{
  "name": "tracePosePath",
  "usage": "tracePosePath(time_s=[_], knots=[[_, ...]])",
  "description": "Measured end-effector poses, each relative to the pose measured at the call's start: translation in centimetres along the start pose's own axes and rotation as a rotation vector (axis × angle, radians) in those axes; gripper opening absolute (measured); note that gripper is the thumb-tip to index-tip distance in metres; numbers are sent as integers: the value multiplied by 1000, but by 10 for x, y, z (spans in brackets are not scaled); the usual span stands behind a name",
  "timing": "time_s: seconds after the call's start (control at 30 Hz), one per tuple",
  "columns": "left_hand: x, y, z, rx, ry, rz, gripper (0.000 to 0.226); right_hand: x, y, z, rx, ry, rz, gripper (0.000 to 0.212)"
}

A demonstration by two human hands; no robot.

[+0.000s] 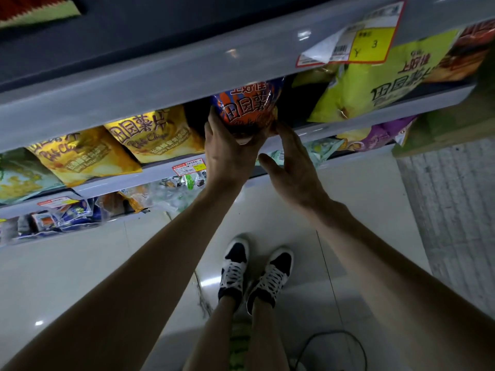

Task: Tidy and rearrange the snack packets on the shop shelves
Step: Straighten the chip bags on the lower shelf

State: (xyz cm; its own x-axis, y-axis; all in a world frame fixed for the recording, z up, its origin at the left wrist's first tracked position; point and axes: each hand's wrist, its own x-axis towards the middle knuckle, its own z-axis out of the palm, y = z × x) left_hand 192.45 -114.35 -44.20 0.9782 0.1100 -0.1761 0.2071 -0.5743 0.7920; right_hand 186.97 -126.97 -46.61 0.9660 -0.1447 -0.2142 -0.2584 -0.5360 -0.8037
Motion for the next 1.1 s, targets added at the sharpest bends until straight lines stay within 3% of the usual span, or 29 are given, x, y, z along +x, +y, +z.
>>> tracePosePath(time_s=[0.53, 0.77, 0.97, 1.1], knots=[[-40, -12, -34, 197, -113, 15, 90, -18, -13, -34, -414, -39, -59, 66], [-64, 8, -18, 358, -275, -4, 51, -44, 17, -86, -589, -40, -49, 50], [-77, 52, 27, 425, -318, 74, 58, -57, 56, -155, -706, 78, 35, 39], [-78, 81, 70, 378, -291, 111, 70, -47, 77, -204, -776, 149, 109, 42]])
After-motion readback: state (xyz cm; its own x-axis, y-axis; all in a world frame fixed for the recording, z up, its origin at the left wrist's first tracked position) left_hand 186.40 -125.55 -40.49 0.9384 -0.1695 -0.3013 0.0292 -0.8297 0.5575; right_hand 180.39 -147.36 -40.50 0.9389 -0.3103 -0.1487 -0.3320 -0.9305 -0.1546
